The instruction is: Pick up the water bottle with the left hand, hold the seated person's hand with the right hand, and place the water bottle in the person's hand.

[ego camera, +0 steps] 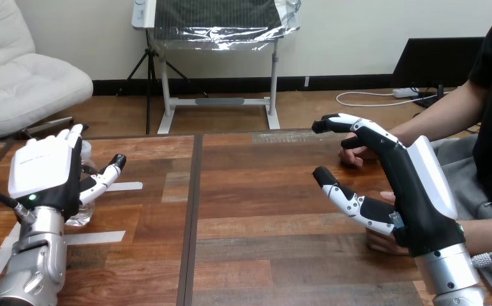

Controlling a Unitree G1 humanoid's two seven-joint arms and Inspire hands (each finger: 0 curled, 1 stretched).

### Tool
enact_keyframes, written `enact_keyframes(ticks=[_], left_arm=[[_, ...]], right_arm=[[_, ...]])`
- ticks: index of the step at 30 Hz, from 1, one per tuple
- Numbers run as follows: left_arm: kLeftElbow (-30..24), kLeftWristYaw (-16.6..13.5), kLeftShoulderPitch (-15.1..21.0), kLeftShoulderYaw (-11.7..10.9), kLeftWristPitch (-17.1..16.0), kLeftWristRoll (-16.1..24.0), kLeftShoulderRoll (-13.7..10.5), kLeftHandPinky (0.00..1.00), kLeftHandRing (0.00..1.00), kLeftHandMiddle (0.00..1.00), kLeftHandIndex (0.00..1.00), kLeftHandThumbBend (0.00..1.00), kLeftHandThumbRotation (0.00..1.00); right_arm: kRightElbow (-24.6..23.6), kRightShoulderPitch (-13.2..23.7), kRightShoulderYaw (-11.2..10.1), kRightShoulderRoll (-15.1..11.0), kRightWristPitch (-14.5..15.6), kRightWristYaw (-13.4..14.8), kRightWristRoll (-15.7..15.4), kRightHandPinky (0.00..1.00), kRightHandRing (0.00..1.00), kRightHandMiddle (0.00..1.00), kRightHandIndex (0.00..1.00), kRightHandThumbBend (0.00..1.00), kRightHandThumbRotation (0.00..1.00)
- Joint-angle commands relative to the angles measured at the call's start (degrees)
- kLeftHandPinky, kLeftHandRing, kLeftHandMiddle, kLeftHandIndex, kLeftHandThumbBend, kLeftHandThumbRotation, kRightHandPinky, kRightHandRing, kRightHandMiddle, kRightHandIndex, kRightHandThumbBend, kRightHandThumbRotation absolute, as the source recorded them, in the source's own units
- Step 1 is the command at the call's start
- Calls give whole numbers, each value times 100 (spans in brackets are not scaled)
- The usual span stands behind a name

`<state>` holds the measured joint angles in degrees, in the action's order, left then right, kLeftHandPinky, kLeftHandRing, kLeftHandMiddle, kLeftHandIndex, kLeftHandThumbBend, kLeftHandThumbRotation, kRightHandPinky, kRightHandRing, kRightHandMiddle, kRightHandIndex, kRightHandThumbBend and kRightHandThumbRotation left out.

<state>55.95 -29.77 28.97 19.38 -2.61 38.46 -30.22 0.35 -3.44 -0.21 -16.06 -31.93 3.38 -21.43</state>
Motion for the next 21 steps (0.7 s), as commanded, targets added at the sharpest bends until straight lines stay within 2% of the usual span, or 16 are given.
enact_keyframes(ticks=[1,12,21], left_arm=[[40,88,-125,8,63,-49,52,94,90,91,91,46,100],[131,50,-134,-45,-24,-156,43,93,90,90,91,45,100],[58,-27,-176,-72,-38,-232,34,90,88,89,90,45,100]], right_arm=[[-190,358,-28,-28,-82,75,-14,69,79,80,71,39,13],[-229,360,-32,-30,-29,75,-69,68,78,80,71,38,12],[-199,376,-27,-10,-81,51,23,68,78,80,71,39,12]])
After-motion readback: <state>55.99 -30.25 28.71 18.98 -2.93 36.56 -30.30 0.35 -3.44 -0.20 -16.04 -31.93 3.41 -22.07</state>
